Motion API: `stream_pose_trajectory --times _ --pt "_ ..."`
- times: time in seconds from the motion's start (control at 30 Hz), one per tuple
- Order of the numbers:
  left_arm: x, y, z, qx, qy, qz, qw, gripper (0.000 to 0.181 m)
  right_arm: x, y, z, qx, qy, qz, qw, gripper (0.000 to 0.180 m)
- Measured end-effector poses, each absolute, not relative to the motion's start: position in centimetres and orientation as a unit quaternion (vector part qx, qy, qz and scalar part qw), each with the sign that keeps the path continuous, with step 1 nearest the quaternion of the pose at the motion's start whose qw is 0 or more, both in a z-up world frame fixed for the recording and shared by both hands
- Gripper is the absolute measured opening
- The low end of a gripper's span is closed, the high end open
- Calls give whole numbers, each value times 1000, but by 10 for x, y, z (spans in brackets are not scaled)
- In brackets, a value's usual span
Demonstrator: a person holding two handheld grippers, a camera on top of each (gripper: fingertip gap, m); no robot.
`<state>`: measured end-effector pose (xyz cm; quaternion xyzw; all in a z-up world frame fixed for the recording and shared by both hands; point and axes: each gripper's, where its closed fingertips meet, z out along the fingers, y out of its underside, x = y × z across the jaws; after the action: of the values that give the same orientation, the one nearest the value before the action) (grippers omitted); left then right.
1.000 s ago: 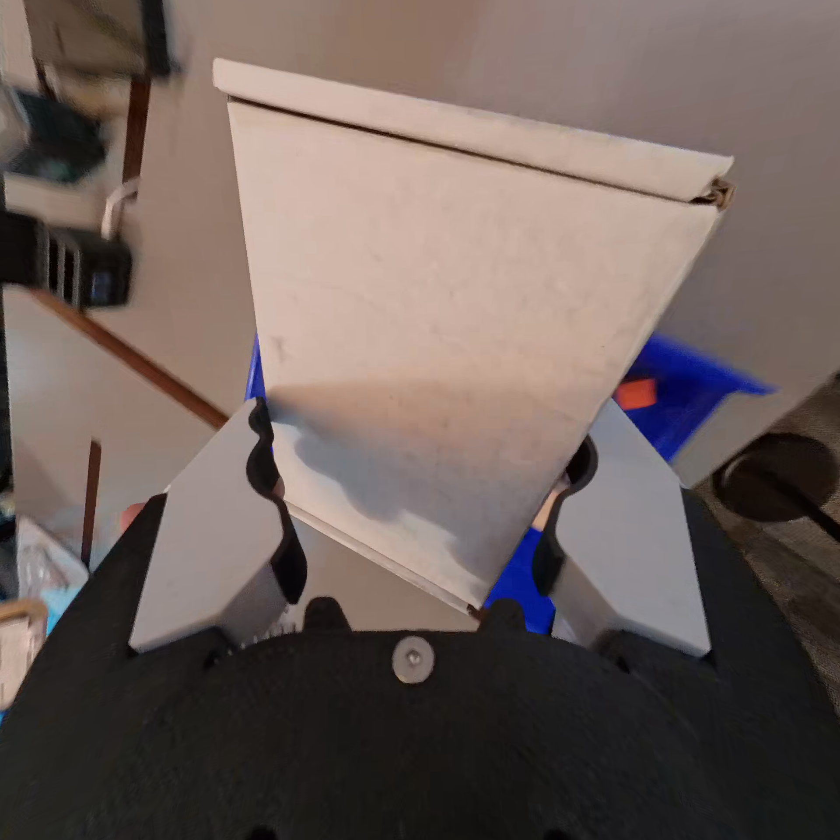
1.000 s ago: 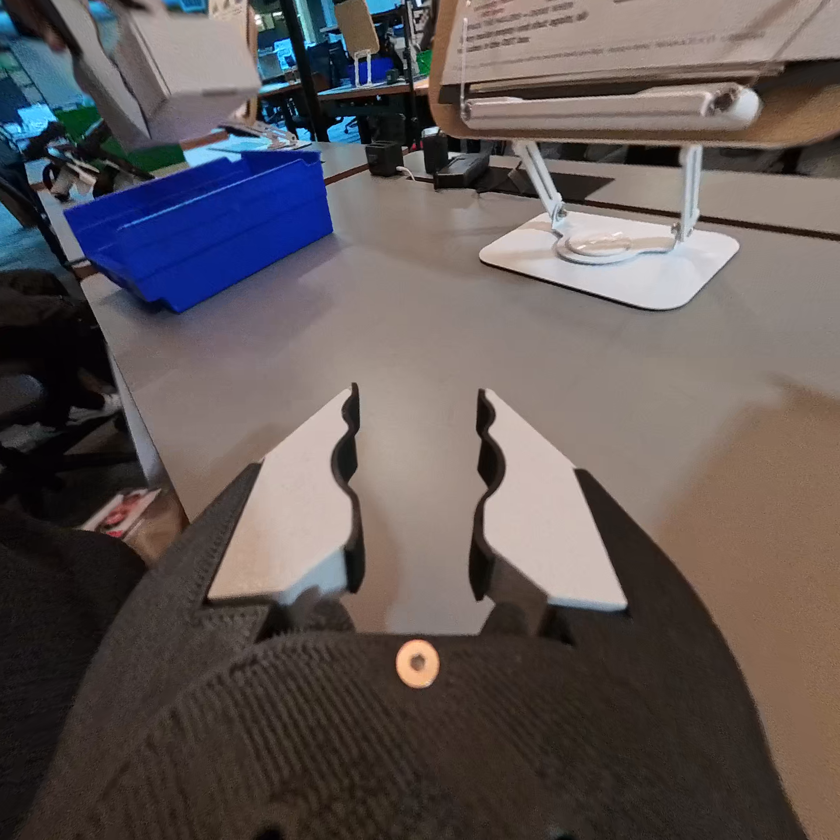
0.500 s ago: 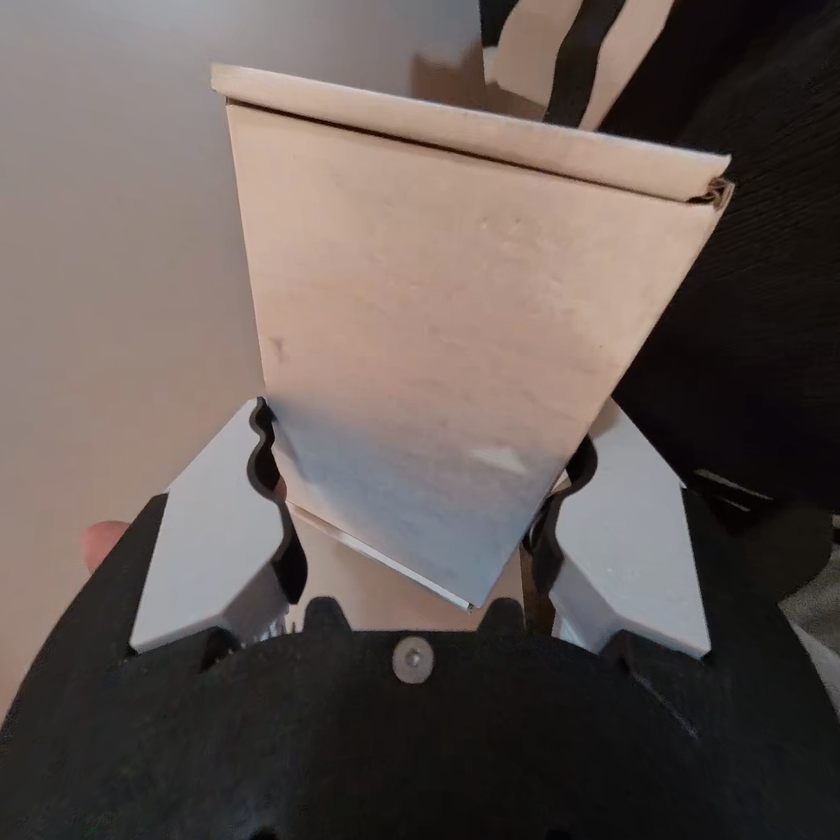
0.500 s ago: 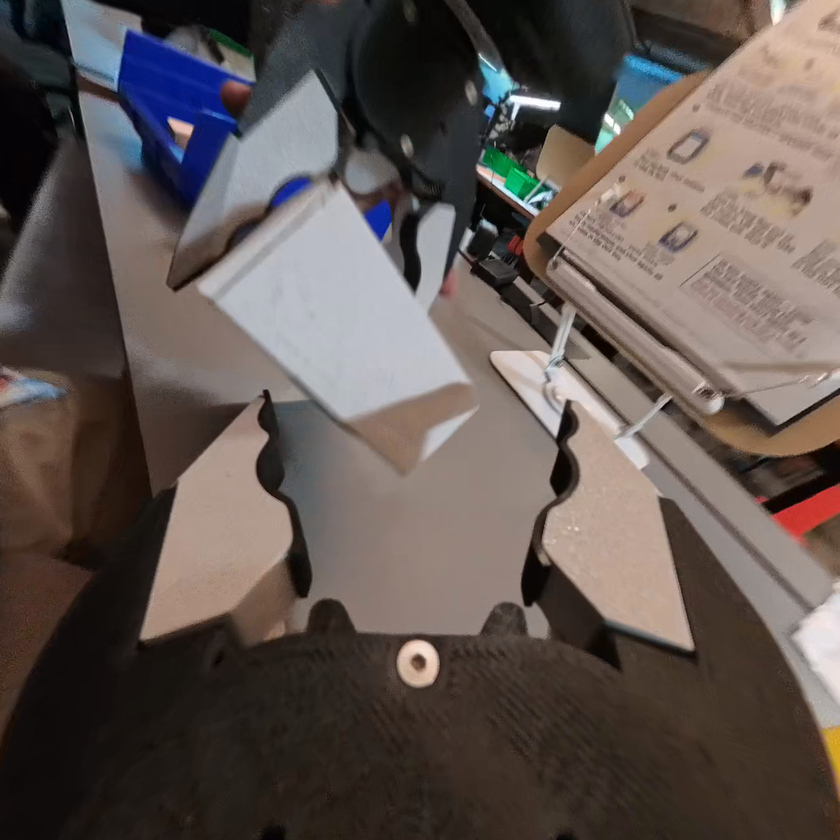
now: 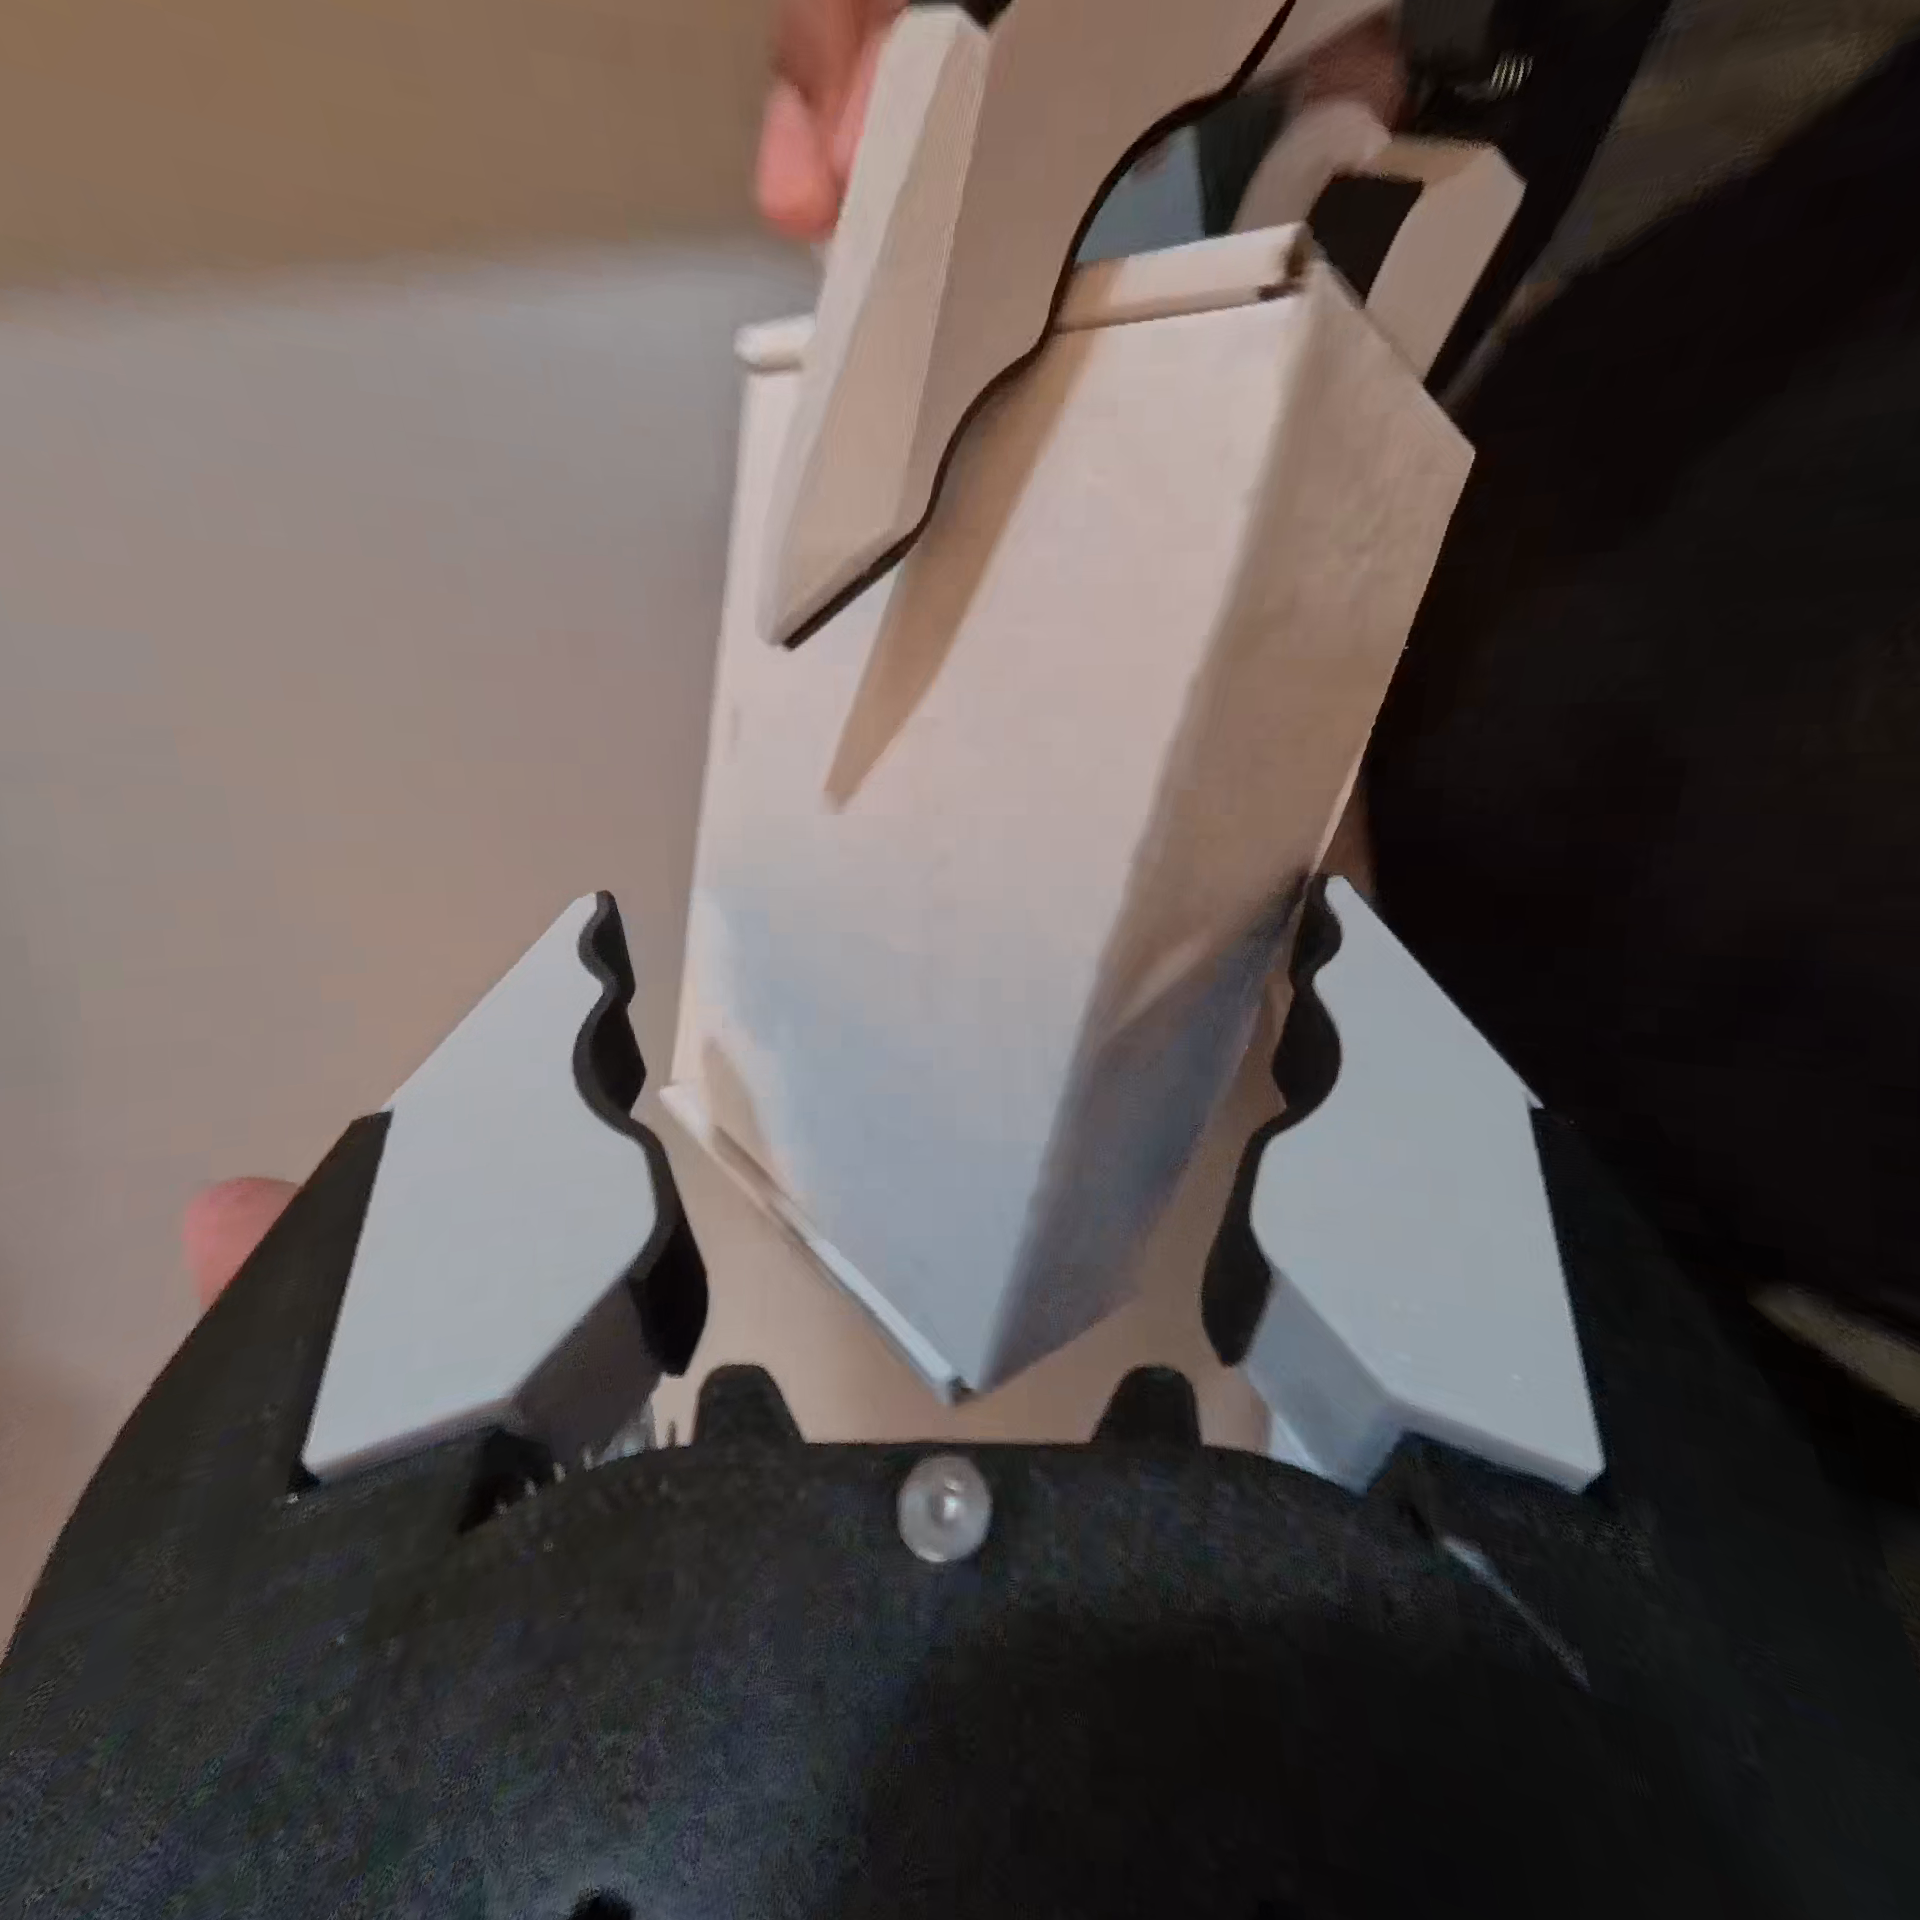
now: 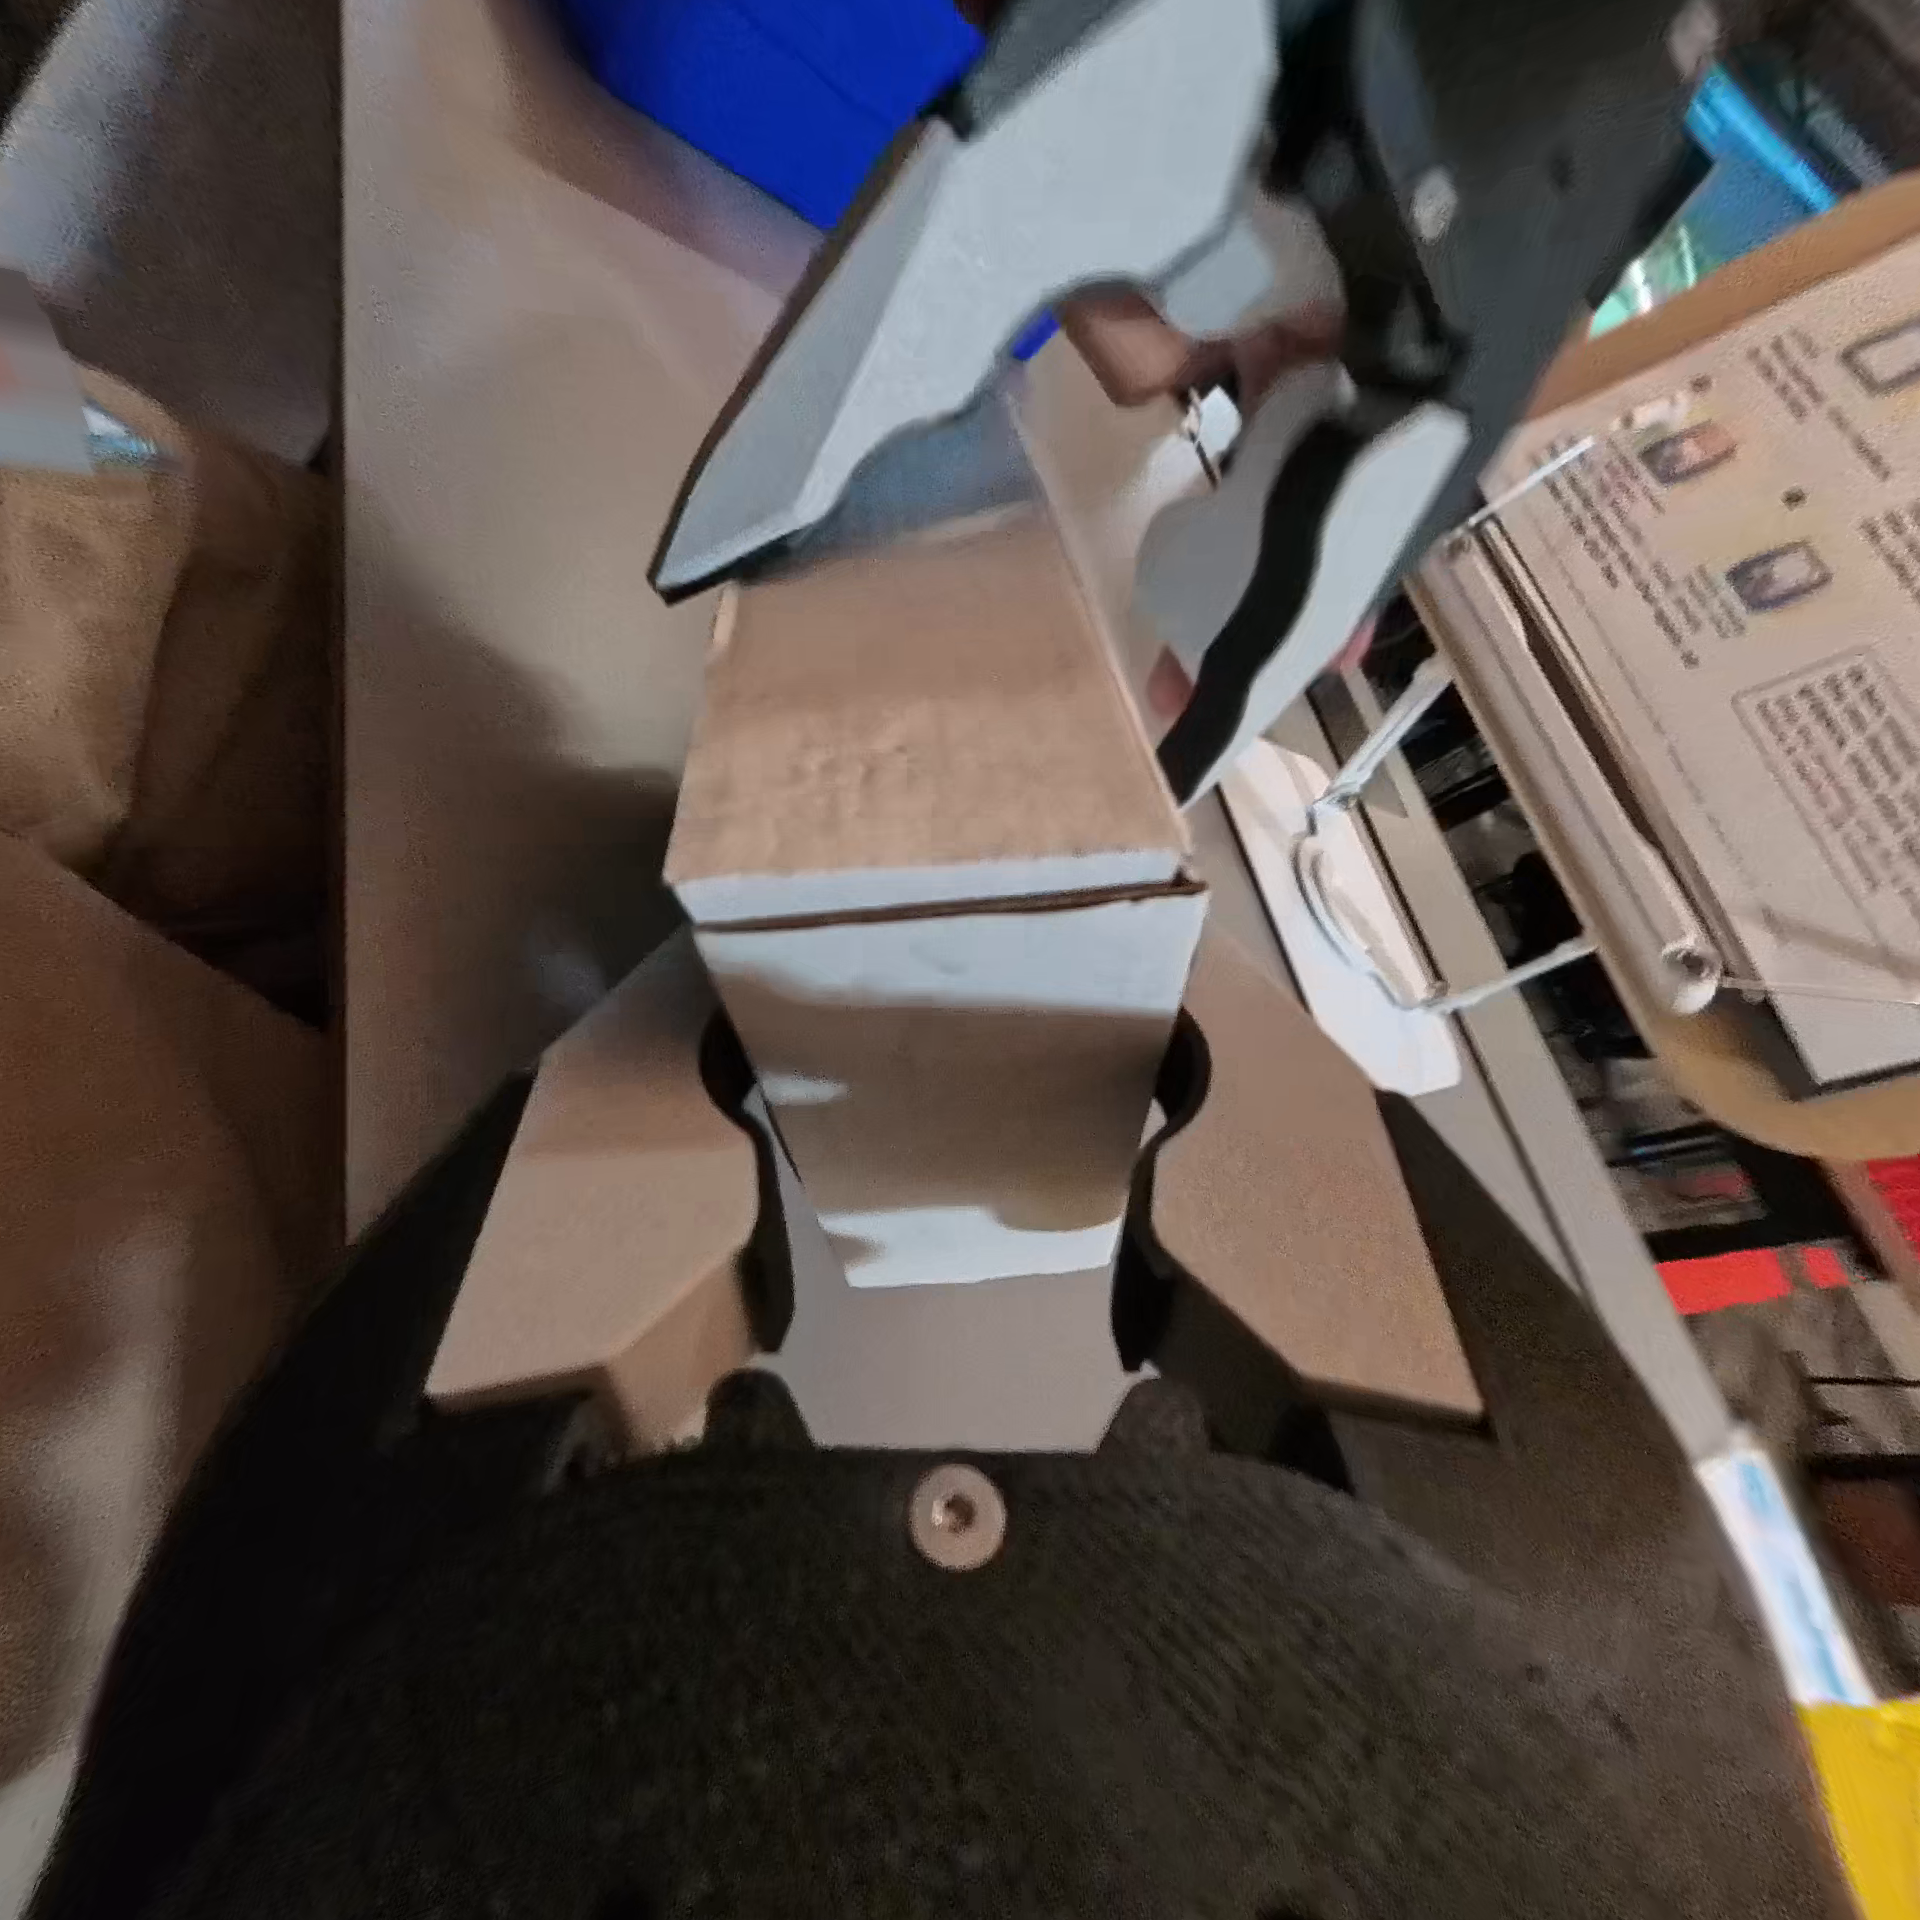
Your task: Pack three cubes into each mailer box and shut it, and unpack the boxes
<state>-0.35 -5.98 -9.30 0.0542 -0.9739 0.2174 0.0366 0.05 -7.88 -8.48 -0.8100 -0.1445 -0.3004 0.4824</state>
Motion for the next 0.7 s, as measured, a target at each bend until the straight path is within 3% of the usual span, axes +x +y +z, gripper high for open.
stream_pose_trajectory --times 0.23,0.4,0.7 --pt "19 -40 -54 177 -836 499 -147 122 19 -92 -78 -806 -55 -202 554 76" --pt "4 -22 -60 220 -760 600 -123 104 11 -88 -65 -783 -38 -136 606 76" --pt "1 -30 -92 225 -777 582 -82 102 1 -81 -55 -761 -32 -90 642 77"
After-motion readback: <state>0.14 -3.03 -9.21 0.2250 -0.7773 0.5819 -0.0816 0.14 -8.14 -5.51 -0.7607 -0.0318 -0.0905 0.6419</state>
